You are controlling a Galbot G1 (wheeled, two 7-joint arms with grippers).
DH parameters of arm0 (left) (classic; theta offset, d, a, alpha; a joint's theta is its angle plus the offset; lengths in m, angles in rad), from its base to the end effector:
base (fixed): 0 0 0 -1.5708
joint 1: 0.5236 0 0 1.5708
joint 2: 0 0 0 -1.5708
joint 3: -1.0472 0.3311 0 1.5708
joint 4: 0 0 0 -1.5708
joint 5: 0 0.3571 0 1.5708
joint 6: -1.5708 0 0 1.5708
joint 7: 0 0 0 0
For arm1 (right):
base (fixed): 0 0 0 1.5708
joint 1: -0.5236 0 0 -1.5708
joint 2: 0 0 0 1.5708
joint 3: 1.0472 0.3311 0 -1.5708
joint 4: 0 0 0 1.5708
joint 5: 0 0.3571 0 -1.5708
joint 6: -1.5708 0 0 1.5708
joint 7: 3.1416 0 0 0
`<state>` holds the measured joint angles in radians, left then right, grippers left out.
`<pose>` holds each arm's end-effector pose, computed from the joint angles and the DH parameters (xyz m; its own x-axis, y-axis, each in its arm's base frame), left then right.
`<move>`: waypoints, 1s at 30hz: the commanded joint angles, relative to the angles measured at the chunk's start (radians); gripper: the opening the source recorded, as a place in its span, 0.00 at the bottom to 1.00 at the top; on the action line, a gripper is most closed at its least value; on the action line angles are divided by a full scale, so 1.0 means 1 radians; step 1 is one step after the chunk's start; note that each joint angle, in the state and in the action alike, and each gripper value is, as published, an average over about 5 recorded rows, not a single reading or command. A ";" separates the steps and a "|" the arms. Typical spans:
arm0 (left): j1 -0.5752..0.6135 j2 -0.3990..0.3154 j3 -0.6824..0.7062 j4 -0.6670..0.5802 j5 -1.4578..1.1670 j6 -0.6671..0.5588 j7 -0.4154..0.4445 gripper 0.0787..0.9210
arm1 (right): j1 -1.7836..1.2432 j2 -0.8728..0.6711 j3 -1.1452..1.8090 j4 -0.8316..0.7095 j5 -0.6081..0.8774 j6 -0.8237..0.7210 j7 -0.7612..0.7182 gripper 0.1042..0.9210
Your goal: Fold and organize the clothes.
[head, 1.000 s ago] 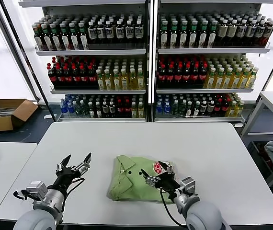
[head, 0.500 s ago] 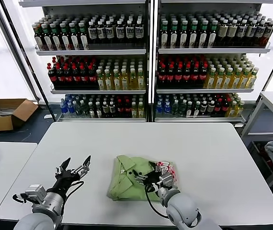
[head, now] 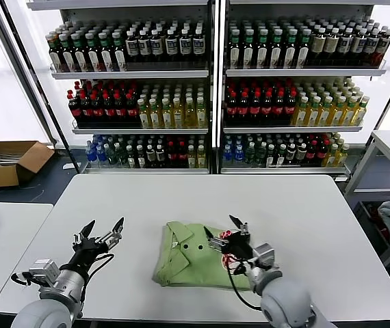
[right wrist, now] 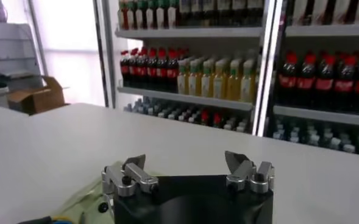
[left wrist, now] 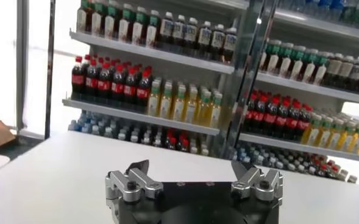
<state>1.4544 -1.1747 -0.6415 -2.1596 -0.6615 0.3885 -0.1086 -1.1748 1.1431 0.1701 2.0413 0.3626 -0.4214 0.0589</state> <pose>0.2276 0.0835 -0.2169 -0.9690 0.1091 0.2215 0.0604 0.9746 -0.2156 0.2708 0.0301 -0.2361 -0.8782 -0.4123 0.2423 -0.4265 0.9045 -0.0065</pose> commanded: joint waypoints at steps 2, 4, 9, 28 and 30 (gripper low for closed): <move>0.029 -0.005 -0.127 0.015 -0.005 -0.029 0.134 0.88 | -0.373 0.052 0.470 0.194 -0.060 0.151 -0.156 0.88; 0.049 -0.011 -0.161 0.013 -0.003 -0.040 0.172 0.88 | -0.411 0.072 0.514 0.203 -0.055 0.170 -0.174 0.88; 0.069 -0.044 -0.256 -0.008 0.004 -0.047 0.254 0.88 | -0.481 0.119 0.613 0.202 -0.060 0.226 -0.213 0.88; 0.097 -0.080 -0.368 0.038 -0.015 -0.058 0.340 0.88 | -0.558 0.208 0.756 0.211 -0.027 0.237 -0.245 0.88; 0.095 -0.079 -0.372 0.040 -0.012 -0.059 0.346 0.88 | -0.556 0.207 0.764 0.215 -0.017 0.224 -0.242 0.88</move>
<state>1.5399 -1.2412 -0.9616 -2.1335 -0.6706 0.3364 0.1883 -1.6792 1.3100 0.8418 2.2340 0.3274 -0.1898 -0.1596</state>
